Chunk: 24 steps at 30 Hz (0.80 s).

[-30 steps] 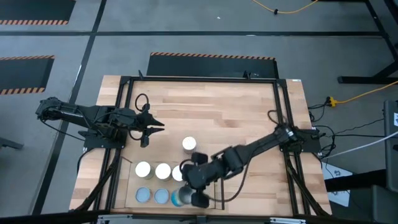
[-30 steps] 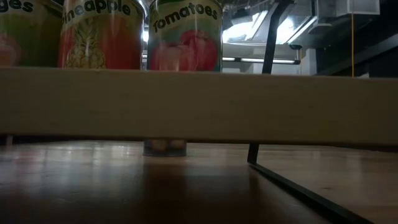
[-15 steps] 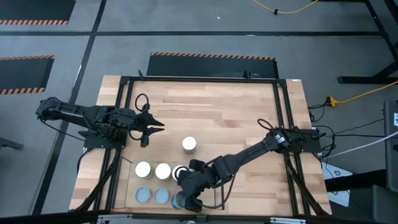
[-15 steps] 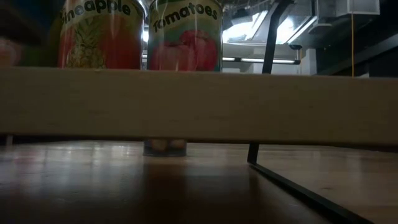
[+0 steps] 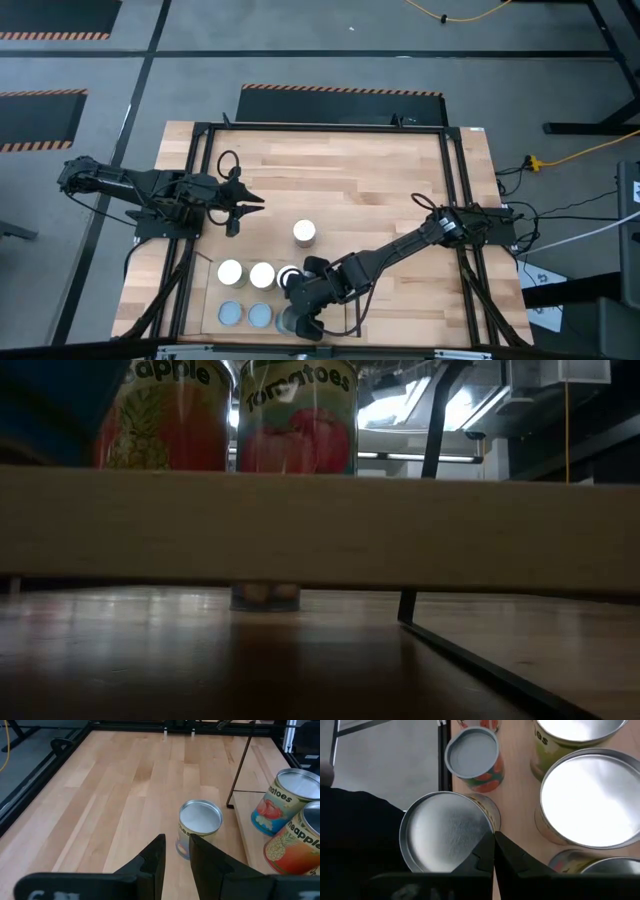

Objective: Pick and place cans onto a shelf
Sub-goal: Put the canned cherries on the shelf

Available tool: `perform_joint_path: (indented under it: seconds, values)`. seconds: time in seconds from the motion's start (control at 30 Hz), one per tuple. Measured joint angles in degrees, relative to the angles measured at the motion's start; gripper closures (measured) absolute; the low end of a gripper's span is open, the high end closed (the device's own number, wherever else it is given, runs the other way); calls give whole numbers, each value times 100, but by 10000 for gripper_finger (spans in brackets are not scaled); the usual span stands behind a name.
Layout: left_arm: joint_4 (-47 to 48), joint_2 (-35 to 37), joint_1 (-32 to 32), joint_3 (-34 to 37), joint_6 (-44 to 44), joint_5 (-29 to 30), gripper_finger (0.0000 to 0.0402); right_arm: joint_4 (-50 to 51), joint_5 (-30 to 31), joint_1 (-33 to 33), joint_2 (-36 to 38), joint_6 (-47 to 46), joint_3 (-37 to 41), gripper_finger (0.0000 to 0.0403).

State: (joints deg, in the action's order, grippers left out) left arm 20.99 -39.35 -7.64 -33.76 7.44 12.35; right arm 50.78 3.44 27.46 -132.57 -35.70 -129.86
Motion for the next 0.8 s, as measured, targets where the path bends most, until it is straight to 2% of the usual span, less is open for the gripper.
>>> perform_joint_path:
  seconds: [0.8]
  values:
    - [7,-1,0,0,0,0,323,199,306,-2,0,33,2,397]
